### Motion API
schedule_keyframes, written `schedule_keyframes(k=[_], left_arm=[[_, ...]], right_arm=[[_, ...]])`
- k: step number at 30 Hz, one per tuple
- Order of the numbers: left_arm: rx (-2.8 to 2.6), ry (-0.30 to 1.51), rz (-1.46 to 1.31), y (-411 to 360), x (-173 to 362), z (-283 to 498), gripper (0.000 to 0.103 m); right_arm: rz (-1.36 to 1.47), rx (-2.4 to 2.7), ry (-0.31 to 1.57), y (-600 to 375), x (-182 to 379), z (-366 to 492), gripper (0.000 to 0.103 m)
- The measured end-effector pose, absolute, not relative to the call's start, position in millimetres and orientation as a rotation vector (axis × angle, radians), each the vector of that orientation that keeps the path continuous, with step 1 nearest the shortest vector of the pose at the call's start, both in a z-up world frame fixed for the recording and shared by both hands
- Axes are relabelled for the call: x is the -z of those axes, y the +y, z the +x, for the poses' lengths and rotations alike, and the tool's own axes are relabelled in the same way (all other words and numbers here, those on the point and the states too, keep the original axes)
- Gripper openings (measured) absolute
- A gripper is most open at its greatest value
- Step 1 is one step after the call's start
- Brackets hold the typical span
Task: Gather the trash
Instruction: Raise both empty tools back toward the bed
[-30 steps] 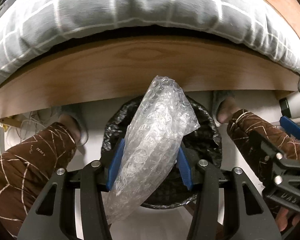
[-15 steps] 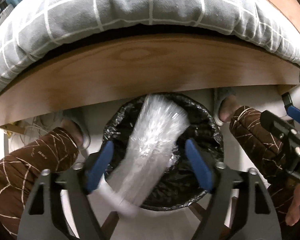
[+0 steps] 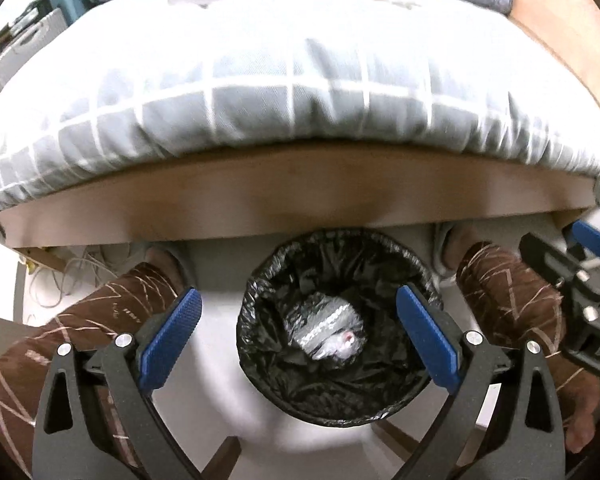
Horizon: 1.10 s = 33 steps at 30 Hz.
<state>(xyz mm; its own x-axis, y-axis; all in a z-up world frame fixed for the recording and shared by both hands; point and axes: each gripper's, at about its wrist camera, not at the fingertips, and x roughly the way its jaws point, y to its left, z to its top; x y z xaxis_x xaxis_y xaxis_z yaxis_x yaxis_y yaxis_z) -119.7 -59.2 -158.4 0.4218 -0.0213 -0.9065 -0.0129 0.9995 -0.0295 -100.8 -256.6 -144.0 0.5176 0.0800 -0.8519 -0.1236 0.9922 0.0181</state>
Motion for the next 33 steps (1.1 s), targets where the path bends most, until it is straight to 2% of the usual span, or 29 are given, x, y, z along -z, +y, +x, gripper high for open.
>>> schedule_keyframes(k=[18,33], left_arm=[[-0.047,1.004,-0.101,-33.2,86.5,-114.8,0.096],[-0.121,0.957,-0.127,6.3,66.2,-65.4,0.096]], right_arm=[[-0.067,-0.128,0.885,-249.0,79.0,-89.5,0.095],[-0.082,-0.135,0.821,-243.9,45.4,-34.9,0.095]])
